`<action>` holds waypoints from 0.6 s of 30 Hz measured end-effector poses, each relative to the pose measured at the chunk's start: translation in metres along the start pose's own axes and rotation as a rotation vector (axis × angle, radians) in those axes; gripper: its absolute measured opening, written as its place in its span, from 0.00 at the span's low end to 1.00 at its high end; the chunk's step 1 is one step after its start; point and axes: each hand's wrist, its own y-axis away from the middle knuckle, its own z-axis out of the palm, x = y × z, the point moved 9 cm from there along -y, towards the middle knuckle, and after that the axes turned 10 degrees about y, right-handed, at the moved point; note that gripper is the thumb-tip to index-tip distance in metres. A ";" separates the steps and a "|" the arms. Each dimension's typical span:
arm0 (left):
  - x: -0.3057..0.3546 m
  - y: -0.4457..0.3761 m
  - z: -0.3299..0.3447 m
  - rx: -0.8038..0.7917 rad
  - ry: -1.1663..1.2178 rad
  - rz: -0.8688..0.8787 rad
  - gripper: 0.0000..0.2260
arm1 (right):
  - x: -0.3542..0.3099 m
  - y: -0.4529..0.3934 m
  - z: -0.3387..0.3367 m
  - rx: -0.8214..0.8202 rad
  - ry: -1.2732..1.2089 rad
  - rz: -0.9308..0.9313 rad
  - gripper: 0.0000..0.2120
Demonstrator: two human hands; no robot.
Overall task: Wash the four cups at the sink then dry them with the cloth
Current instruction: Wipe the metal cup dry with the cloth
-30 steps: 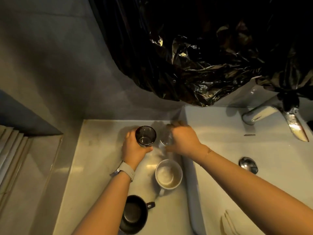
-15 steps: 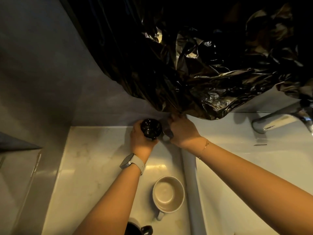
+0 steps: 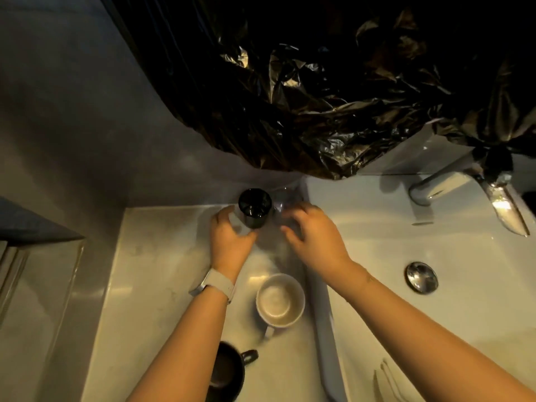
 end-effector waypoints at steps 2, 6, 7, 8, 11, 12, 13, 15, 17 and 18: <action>0.009 0.048 -0.021 -0.046 0.150 -0.050 0.19 | 0.001 0.050 -0.016 -0.003 -0.256 0.150 0.07; 0.012 0.153 -0.047 -0.163 0.382 -0.200 0.09 | -0.001 0.147 -0.009 -0.065 -0.651 0.387 0.05; 0.007 0.176 -0.049 -0.176 0.423 -0.247 0.07 | -0.002 0.167 -0.001 -0.098 -0.684 0.422 0.07; -0.002 0.196 -0.049 -0.180 0.462 -0.306 0.06 | -0.004 0.184 0.005 -0.123 -0.706 0.448 0.08; -0.044 0.250 -0.034 -0.198 0.572 -0.557 0.05 | -0.003 0.218 0.018 -0.134 -0.745 0.528 0.10; -0.060 0.266 -0.025 -0.205 0.632 -0.659 0.06 | -0.003 0.225 0.022 -0.144 -0.765 0.553 0.11; -0.075 0.279 -0.015 -0.198 0.709 -0.753 0.08 | -0.003 0.228 0.027 -0.168 -0.777 0.573 0.10; -0.100 0.291 -0.001 -0.117 0.835 -0.861 0.15 | -0.004 0.231 0.040 -0.214 -0.774 0.602 0.09; -0.109 0.288 0.010 -0.052 0.917 -0.881 0.19 | -0.003 0.228 0.056 -0.240 -0.778 0.635 0.09; -0.108 0.284 0.015 -0.032 0.962 -0.885 0.20 | -0.003 0.226 0.063 -0.251 -0.793 0.654 0.09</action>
